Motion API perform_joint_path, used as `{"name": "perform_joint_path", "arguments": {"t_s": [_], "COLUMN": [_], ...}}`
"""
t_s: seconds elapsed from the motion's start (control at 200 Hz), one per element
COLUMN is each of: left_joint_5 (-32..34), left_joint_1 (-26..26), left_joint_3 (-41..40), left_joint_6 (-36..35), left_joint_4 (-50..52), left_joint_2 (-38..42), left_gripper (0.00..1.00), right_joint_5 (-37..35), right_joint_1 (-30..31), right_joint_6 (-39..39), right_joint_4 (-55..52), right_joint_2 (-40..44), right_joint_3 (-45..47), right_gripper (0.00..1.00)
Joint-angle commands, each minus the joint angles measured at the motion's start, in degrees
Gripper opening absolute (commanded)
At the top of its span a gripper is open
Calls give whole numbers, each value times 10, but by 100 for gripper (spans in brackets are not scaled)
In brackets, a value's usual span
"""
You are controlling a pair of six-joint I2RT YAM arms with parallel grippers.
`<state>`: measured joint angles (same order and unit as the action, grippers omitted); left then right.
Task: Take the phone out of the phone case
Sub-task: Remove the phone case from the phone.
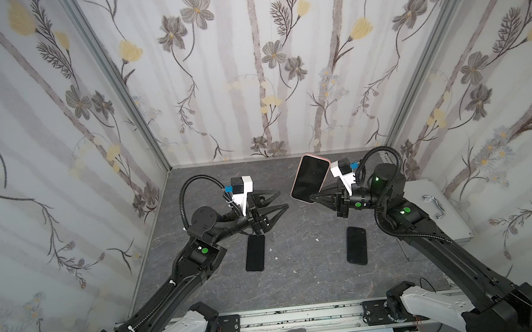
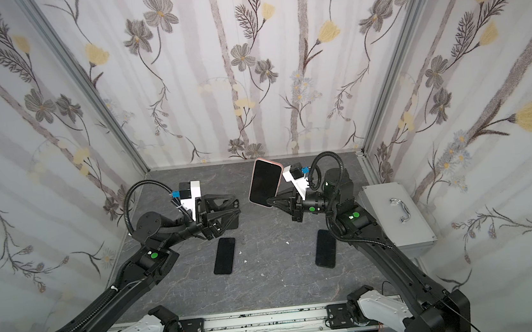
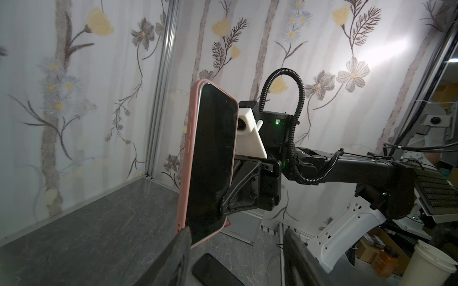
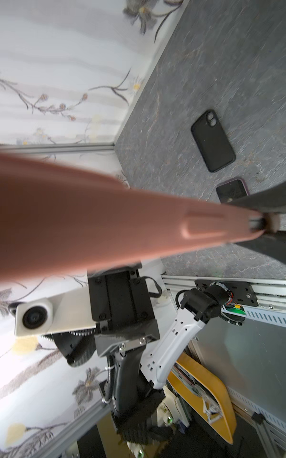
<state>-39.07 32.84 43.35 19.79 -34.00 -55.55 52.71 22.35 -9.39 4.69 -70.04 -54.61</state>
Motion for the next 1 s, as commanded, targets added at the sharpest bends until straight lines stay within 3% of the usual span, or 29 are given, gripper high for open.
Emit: {"name": "perform_joint_path", "arguments": {"t_s": [0.0, 0.14, 0.31, 0.615, 0.994], "left_joint_5": [96, 174, 247, 365, 376], "left_joint_1": [1, 15, 57, 168, 181], "left_joint_3": [15, 50, 79, 99, 111], "left_joint_6": [-64, -121, -172, -267, -283], "left_joint_4": [51, 106, 123, 117, 72], "left_joint_2": [7, 6, 0, -21, -57], "left_gripper": [63, 63, 64, 59, 52], "right_joint_5": [-34, -76, -191, -354, -323], "right_joint_1": [-7, 3, 56, 125, 156], "right_joint_6": [11, 46, 116, 104, 127], "right_joint_4": [8, -50, -148, -93, -75], "right_joint_2": [13, 9, -4, 41, 46], "right_joint_3": [0, -9, -36, 4, 15], "right_gripper": [0, 0, 0, 0, 0]}}
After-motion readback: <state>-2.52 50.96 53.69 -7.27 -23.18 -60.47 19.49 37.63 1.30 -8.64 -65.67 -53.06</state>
